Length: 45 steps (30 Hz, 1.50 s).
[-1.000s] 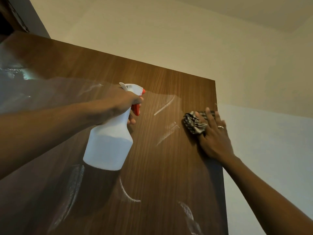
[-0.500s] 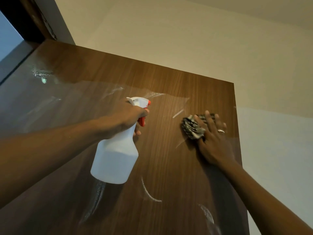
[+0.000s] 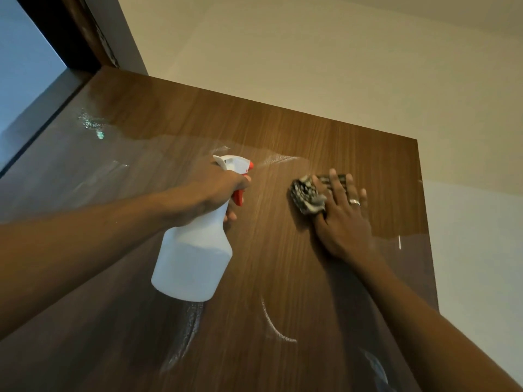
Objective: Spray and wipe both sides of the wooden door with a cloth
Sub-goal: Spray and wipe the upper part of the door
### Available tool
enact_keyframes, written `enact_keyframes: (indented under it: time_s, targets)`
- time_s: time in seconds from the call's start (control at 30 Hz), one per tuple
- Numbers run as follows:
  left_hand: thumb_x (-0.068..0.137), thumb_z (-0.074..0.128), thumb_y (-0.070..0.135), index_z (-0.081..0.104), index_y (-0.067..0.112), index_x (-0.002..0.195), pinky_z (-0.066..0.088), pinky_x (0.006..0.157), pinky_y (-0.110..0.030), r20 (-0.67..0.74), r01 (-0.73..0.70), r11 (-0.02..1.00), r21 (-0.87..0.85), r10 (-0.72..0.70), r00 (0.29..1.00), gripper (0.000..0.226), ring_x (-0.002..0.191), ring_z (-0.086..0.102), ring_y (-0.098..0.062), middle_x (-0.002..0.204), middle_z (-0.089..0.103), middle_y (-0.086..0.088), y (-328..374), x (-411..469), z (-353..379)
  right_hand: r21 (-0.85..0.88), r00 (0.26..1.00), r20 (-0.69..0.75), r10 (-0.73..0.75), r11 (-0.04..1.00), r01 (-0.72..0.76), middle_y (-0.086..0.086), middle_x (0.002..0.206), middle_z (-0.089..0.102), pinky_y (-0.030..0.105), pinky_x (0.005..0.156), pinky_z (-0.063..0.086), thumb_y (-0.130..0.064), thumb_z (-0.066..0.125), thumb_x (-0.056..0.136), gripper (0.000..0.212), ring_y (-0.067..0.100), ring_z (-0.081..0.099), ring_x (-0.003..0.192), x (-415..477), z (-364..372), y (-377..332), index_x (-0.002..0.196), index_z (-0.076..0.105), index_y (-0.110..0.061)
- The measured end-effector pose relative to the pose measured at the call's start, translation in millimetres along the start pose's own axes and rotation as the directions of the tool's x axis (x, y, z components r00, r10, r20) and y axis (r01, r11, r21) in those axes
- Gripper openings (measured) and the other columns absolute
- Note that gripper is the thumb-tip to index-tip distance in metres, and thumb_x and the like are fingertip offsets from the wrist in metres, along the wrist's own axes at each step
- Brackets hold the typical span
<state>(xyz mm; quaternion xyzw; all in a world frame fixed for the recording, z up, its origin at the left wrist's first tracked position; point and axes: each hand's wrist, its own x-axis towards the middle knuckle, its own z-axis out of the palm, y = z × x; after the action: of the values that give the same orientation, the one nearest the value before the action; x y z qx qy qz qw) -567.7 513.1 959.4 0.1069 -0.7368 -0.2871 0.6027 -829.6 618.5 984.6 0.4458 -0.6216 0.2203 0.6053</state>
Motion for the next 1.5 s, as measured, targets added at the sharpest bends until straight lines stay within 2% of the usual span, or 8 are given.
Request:
enact_keyframes:
  time_s: [0.13, 0.3, 0.57, 0.83, 0.97, 1.13, 1.4, 1.5]
  targets:
    - [0.088, 0.06, 0.035, 0.065, 0.007, 0.092, 0.049, 0.052, -0.027, -0.021, 0.012, 1.0, 0.001, -0.012, 1.0, 0.028, 0.055, 0.065, -0.024, 0.085, 0.07, -0.013, -14.8, -3.1, -13.5, -0.033, 0.997, 0.032, 0.072, 0.997, -0.071, -0.004, 0.166, -0.012, 0.051, 0.122, -0.007, -0.063, 0.004, 0.091, 0.07, 0.024, -0.015, 0.152, -25.5, -5.8, 28.3, 0.157, -0.004, -0.041]
    - [0.089, 0.059, 0.035, 0.059, 0.01, 0.1, 0.047, 0.046, -0.021, -0.031, 0.015, 0.999, 0.039, -0.014, 0.999, 0.027, 0.052, 0.062, -0.02, 0.085, 0.066, -0.01, -25.9, -2.2, -35.8, 0.034, 0.944, -0.025, 0.328, 0.944, -0.327, 0.003, 0.167, -0.007, 0.06, 0.12, -0.005, -0.052, 0.026, 0.099, 0.065, 0.034, -0.012, 0.152, 54.6, -10.9, -4.7, 0.158, 0.004, -0.036]
    - [0.088, 0.058, 0.038, 0.063, 0.005, 0.093, 0.049, 0.049, -0.024, 0.015, -0.012, 0.999, 0.049, 0.011, 1.0, 0.033, 0.054, 0.064, -0.022, 0.085, 0.069, -0.013, -35.9, 8.4, -69.8, 0.018, 0.999, -0.007, 0.037, 0.999, -0.037, -0.005, 0.166, -0.013, 0.051, 0.12, -0.011, -0.051, 0.018, 0.102, 0.059, 0.025, -0.018, 0.152, 25.2, 12.7, -91.6, 0.156, -0.006, -0.045]
    - [0.091, 0.056, 0.037, 0.064, 0.003, 0.092, 0.049, 0.052, -0.025, 0.02, -0.002, 0.998, 0.065, 0.0, 1.0, 0.035, 0.054, 0.062, -0.021, 0.084, 0.067, -0.014, -58.3, 13.9, -127.0, 0.042, 0.92, 0.0, 0.391, 0.92, -0.391, 0.001, 0.167, -0.01, 0.058, 0.12, -0.009, -0.049, 0.027, 0.103, 0.061, 0.031, -0.016, 0.152, 61.2, 5.2, -98.1, 0.158, 0.001, -0.039]
    - [0.088, 0.058, 0.038, 0.063, 0.007, 0.097, 0.052, 0.054, -0.026, -0.023, -0.024, 0.997, 0.07, 0.026, 0.999, 0.033, 0.056, 0.065, -0.021, 0.088, 0.069, -0.012, -67.2, 22.7, -155.3, 0.058, 0.965, -0.009, 0.261, 0.964, -0.26, 0.002, 0.167, -0.009, 0.059, 0.119, -0.011, -0.047, 0.029, 0.101, 0.062, 0.033, -0.016, 0.151, 116.0, 12.2, -168.2, 0.158, 0.004, -0.038]
    - [0.086, 0.061, 0.038, 0.064, 0.011, 0.091, 0.058, 0.058, -0.03, -0.041, -0.043, 0.995, 0.096, 0.047, 0.998, 0.027, 0.058, 0.069, -0.023, 0.085, 0.07, -0.008, -88.5, 25.1, -182.3, -0.036, 0.996, -0.013, 0.087, 0.996, -0.087, -0.001, 0.167, -0.011, 0.055, 0.121, -0.007, -0.048, 0.026, 0.104, 0.062, 0.028, -0.017, 0.152, 61.1, 26.4, -208.7, 0.157, -0.006, -0.04]
    - [0.086, 0.06, 0.04, 0.062, 0.014, 0.085, 0.056, 0.054, -0.027, -0.017, -0.053, 0.99, 0.133, 0.056, 0.998, 0.025, 0.055, 0.067, -0.02, 0.081, 0.067, -0.005, -121.4, 31.4, -219.9, 0.029, 0.916, 0.021, 0.402, 0.915, -0.402, 0.003, 0.167, -0.008, 0.058, 0.12, -0.009, -0.049, 0.029, 0.101, 0.065, 0.033, -0.015, 0.151, 94.7, 19.8, -211.3, 0.158, 0.002, -0.034]
    - [0.085, 0.06, 0.04, 0.061, 0.016, 0.094, 0.058, 0.058, -0.03, -0.027, -0.058, 0.993, 0.107, 0.061, 0.998, 0.025, 0.055, 0.068, -0.02, 0.082, 0.067, -0.007, -128.8, 38.7, -230.0, 0.044, 0.943, -0.03, 0.331, 0.943, -0.329, 0.004, 0.167, -0.005, 0.058, 0.12, -0.007, -0.048, 0.028, 0.1, 0.063, 0.034, -0.012, 0.152, 132.5, 24.0, -252.3, 0.158, 0.008, -0.035]
